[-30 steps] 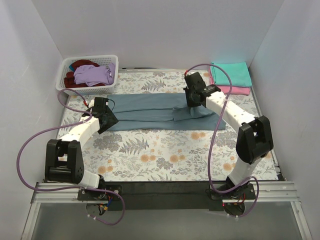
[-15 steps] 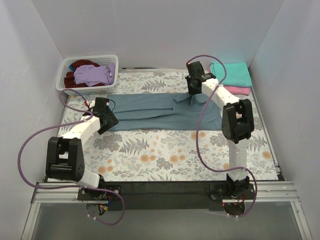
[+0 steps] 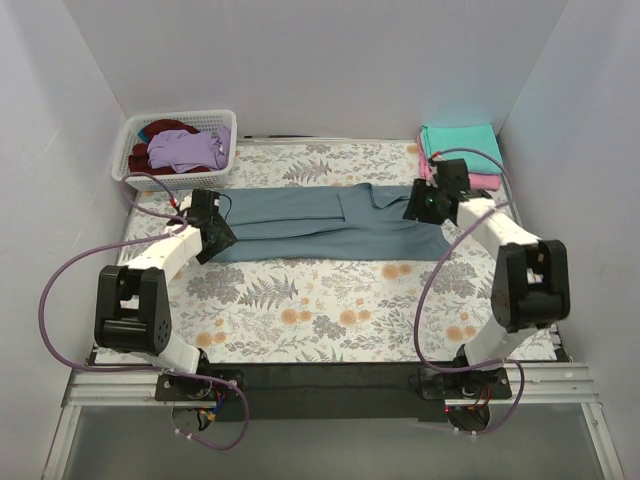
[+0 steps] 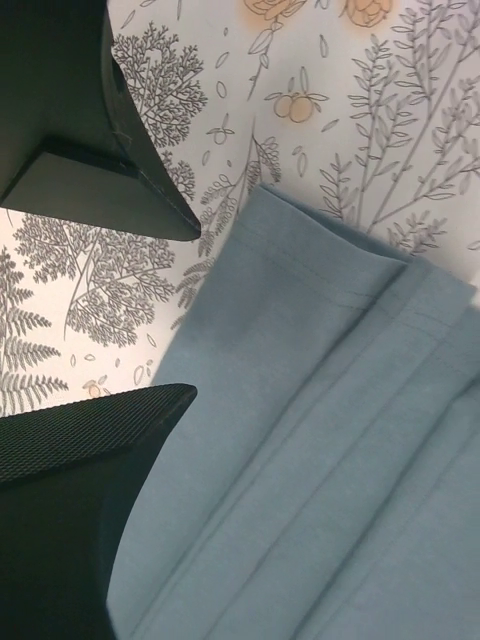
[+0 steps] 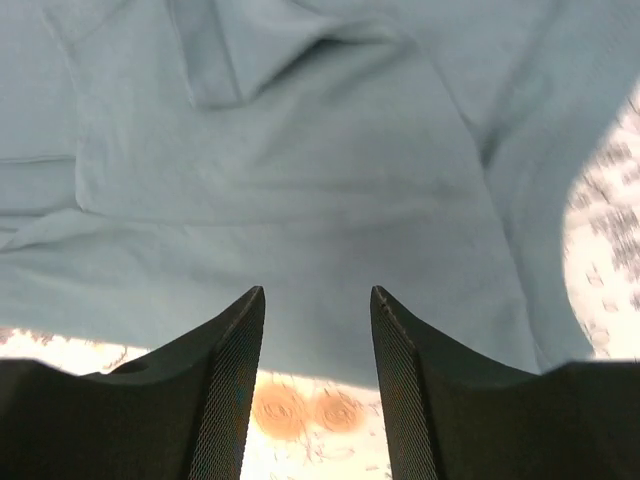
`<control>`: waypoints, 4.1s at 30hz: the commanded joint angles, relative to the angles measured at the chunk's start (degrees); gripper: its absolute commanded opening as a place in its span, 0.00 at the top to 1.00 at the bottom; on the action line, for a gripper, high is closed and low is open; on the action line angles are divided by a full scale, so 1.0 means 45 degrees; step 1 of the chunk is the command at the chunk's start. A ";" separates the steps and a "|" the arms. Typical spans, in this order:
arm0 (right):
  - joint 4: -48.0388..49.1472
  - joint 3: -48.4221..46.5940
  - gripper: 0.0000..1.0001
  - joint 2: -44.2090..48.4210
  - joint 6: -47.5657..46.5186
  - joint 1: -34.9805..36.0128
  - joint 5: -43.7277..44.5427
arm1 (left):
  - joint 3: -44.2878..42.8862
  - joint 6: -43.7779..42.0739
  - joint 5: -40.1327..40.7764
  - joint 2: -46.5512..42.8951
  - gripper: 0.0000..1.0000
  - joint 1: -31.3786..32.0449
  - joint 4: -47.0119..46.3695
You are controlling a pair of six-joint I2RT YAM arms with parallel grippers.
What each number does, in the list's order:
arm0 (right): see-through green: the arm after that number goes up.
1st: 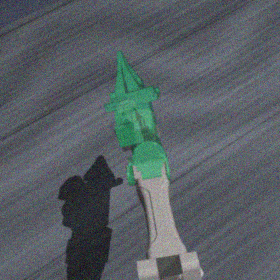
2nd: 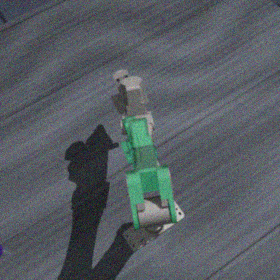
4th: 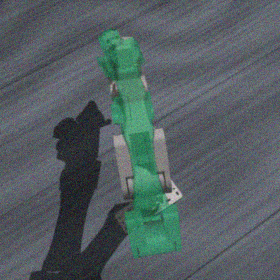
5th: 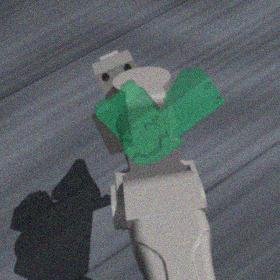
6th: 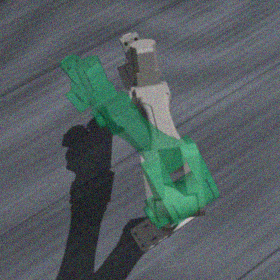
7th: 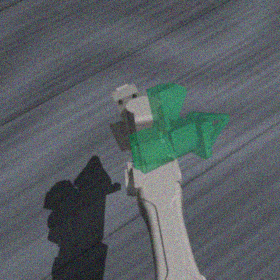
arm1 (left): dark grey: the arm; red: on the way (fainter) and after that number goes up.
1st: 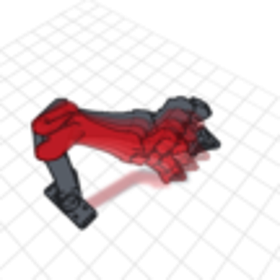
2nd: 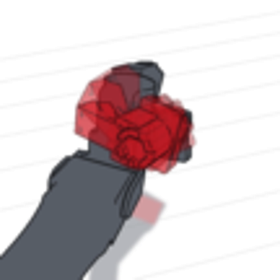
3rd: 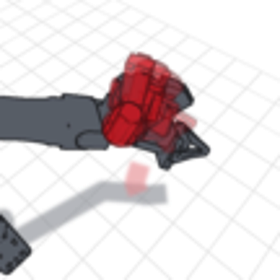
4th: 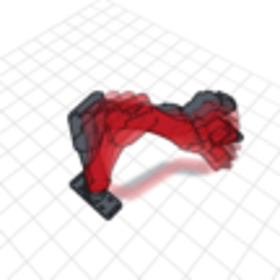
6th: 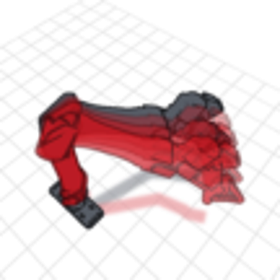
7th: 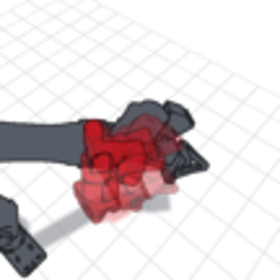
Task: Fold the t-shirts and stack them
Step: Fold the tshirt
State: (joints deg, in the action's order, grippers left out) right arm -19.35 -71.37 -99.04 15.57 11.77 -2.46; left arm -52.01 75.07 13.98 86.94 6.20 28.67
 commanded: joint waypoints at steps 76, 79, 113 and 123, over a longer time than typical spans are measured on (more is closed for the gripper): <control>0.5317 -0.1188 0.65 -0.3712 0.0856 0.7385 -0.1368 | 0.2104 -0.1369 -0.2110 -0.4671 0.19 -0.0186 -0.1116; 0.5141 -0.1911 0.65 -0.4258 0.0836 0.7131 -0.1329 | 0.2104 -0.1369 -0.2168 -0.4632 0.19 -0.0205 -0.1116; 0.2993 -0.0310 0.52 -0.1329 -0.3422 0.3166 0.0488 | 0.2046 -0.1428 -0.2520 -0.3597 0.20 -0.0186 -0.0960; 0.2524 -0.1345 0.53 -0.2832 -0.4788 0.3166 0.1972 | 0.1987 -0.1447 -0.2520 -0.3323 0.21 -0.0186 -0.0921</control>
State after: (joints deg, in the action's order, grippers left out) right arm -7.60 -73.69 -111.04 -2.90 26.22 4.01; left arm -42.72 69.38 3.11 72.07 5.48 24.82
